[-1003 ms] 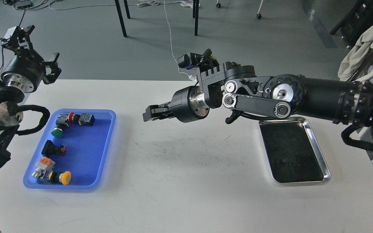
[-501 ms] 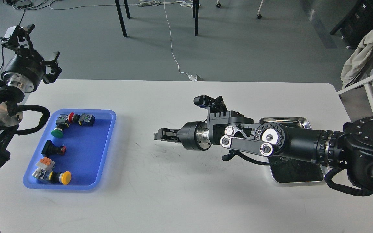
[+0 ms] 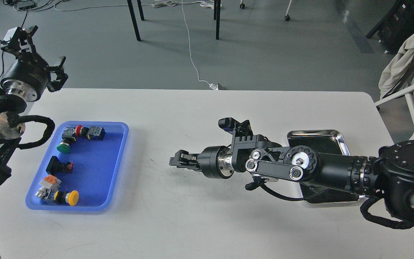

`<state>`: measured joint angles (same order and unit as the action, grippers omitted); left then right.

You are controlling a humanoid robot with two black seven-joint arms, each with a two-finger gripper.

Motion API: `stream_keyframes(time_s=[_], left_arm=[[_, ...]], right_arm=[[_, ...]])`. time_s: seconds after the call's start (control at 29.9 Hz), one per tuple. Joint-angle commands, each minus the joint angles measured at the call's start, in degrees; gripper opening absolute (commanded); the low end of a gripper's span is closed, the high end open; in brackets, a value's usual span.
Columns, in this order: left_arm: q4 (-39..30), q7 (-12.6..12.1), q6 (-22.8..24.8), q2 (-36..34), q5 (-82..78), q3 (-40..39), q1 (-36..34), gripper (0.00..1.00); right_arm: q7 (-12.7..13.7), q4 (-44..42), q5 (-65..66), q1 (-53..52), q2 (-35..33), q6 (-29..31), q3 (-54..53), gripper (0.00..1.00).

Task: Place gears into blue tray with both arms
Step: 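Lift and carry the black part with the right gripper to mid-table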

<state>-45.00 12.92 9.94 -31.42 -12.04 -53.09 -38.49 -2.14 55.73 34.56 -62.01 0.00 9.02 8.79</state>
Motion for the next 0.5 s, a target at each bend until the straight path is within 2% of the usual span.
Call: stream_keyframes(time_s=[0.0, 0.2, 0.37, 0.47], left_arm=[[-0.1, 0.0, 0.0, 0.0, 0.0, 0.0, 0.1, 0.98], [-0.1, 0.0, 0.0, 0.0, 0.0, 0.0, 0.1, 0.98], [-0.1, 0.0, 0.0, 0.0, 0.0, 0.0, 0.1, 0.98], [-0.1, 0.0, 0.0, 0.0, 0.0, 0.0, 0.1, 0.98]], right_arm=[[0.5, 0.6, -1.2, 0.3, 0.0, 0.2, 0.1, 0.03], [2.0, 1.0, -2.5, 0.6, 0.0, 0.2, 0.3, 0.04], [2.0, 1.0, -2.4, 1.3, 0.0, 0.2, 0.7, 0.07], [2.0, 1.0, -2.2, 1.5, 0.0, 0.2, 0.9, 0.13]])
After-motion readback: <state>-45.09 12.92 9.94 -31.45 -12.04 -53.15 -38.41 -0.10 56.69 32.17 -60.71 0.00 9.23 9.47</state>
